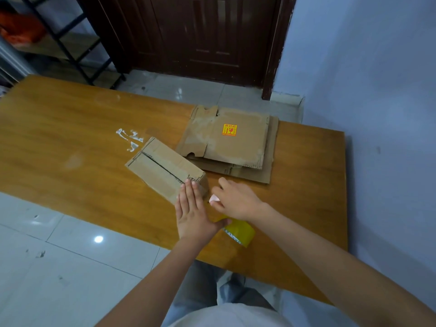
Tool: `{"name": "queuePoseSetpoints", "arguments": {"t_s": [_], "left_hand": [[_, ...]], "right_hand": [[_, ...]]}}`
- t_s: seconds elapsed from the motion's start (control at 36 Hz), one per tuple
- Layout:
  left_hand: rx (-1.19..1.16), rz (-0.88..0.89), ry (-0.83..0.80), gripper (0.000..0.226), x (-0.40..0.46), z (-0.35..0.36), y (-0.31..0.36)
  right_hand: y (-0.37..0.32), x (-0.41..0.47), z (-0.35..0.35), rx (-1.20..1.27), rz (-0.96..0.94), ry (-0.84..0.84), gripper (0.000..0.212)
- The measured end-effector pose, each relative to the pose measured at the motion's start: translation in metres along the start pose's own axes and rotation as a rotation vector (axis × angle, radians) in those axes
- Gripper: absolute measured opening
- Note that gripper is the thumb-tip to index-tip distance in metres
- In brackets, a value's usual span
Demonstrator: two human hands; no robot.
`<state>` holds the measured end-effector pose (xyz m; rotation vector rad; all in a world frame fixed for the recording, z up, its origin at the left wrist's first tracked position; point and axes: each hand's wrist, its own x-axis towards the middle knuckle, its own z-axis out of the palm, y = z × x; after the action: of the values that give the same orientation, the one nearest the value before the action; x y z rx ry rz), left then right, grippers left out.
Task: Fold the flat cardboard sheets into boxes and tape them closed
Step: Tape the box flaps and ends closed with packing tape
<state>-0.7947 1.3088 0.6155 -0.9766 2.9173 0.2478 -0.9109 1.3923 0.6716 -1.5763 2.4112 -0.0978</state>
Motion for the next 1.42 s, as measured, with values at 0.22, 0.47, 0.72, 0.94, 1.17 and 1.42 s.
{"name": "queuePoseSetpoints", "arguments": {"t_s": [0.22, 0.47, 0.72, 0.94, 1.17, 1.42], "left_hand": [[-0.037, -0.014, -0.023, 0.136, -0.002, -0.007, 0.002], [-0.043, 0.001, -0.021, 0.133, 0.0, -0.005, 0.001], [-0.017, -0.018, -0.03, 0.132, 0.001, -0.004, -0.002], [-0.035, -0.036, -0.029, 0.132, 0.0, -0.006, -0.001], [-0.03, -0.04, -0.037, 0.133, 0.0, -0.01, 0.0], [-0.005, -0.02, -0.008, 0.134, -0.002, -0.011, 0.004]], "right_hand": [[0.009, 0.007, 0.0, 0.057, 0.155, 0.068, 0.038], [0.008, -0.002, 0.008, 0.198, 0.022, 0.02, 0.034], [0.006, 0.014, 0.023, 0.151, 0.173, 0.085, 0.038], [0.054, -0.01, 0.063, 0.219, 0.544, 0.032, 0.037], [0.061, -0.027, 0.078, 0.222, 0.636, -0.042, 0.04], [0.002, 0.007, 0.051, 0.98, 0.454, -0.185, 0.031]]}}
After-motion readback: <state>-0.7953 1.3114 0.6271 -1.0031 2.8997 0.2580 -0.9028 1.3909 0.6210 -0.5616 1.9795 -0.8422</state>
